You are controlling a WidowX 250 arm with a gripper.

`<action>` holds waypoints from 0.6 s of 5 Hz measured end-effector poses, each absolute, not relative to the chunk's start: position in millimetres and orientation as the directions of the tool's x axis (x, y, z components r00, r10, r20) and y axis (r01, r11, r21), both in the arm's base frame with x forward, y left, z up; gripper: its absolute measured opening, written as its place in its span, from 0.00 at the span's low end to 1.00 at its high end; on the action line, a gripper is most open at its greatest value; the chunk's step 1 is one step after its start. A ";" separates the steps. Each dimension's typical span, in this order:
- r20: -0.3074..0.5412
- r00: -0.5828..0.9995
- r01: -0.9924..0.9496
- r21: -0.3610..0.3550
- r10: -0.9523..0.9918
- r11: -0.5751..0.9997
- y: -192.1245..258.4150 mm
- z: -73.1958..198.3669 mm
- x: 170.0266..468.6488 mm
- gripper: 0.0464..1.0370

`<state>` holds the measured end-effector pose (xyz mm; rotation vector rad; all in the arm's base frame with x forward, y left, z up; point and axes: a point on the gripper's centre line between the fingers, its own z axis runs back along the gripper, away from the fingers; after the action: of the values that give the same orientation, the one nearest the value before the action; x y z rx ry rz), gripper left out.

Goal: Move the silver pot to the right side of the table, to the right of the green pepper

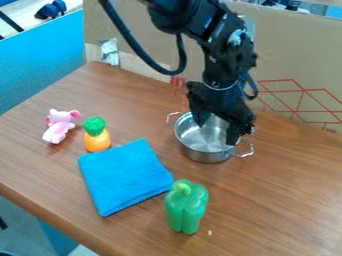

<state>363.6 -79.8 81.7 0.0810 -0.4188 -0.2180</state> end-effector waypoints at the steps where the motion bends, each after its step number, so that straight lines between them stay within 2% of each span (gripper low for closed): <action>1: 0.451 0.875 0.151 0.090 -0.176 0.984 -83.3 85.3 371.3 0.96; 2: 0.483 0.869 0.106 0.023 -0.104 0.994 -82.7 87.3 376.9 0.96; 3: 0.476 0.874 0.109 -0.003 -0.094 0.994 -81.2 86.7 376.6 0.96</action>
<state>376.6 -81.2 86.7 -0.0301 -0.4959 -0.1060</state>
